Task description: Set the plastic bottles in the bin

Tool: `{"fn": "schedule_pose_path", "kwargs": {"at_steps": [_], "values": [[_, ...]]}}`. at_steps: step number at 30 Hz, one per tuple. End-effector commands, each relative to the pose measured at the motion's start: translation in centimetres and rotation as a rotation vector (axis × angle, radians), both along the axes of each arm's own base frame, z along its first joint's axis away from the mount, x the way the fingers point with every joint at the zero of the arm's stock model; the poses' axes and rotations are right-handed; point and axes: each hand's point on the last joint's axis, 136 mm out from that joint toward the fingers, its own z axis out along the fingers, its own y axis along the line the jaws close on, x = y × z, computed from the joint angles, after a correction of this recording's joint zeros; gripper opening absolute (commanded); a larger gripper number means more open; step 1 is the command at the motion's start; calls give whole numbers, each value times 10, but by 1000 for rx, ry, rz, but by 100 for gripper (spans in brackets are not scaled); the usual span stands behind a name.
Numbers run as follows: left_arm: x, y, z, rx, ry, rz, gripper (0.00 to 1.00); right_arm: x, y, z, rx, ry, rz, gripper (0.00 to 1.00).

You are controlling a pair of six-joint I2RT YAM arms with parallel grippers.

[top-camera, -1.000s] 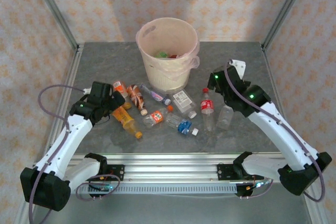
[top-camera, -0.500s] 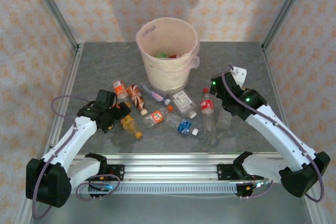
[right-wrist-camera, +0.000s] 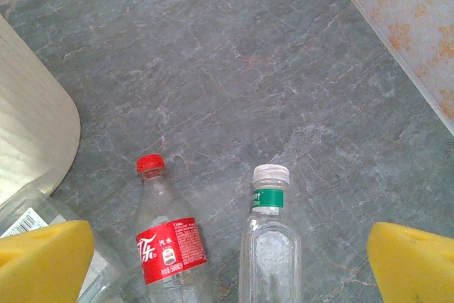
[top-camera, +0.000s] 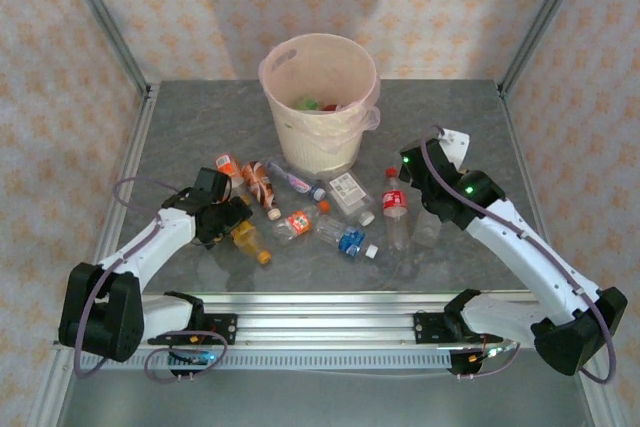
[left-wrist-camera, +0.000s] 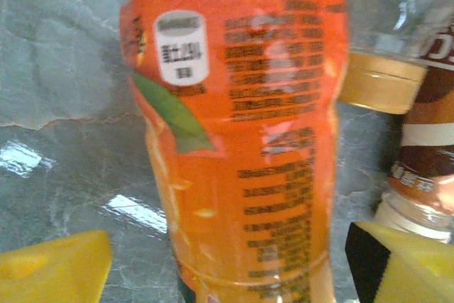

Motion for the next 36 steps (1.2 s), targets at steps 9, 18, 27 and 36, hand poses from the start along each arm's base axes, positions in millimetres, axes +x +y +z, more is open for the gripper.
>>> {"fn": "schedule_pose_path", "kwargs": {"at_steps": [9,18,27,36], "values": [[-4,20,-20,52,18,81,75,1,-6,-6,-20,9,-40,99],[5,25,-27,51,13,104,67,2,-7,-9,-26,21,-45,99],[10,25,-16,46,-8,103,49,0,-9,-5,-15,6,-54,99],[8,36,28,98,-84,119,45,0,-8,-5,-2,-5,-50,99]]}}
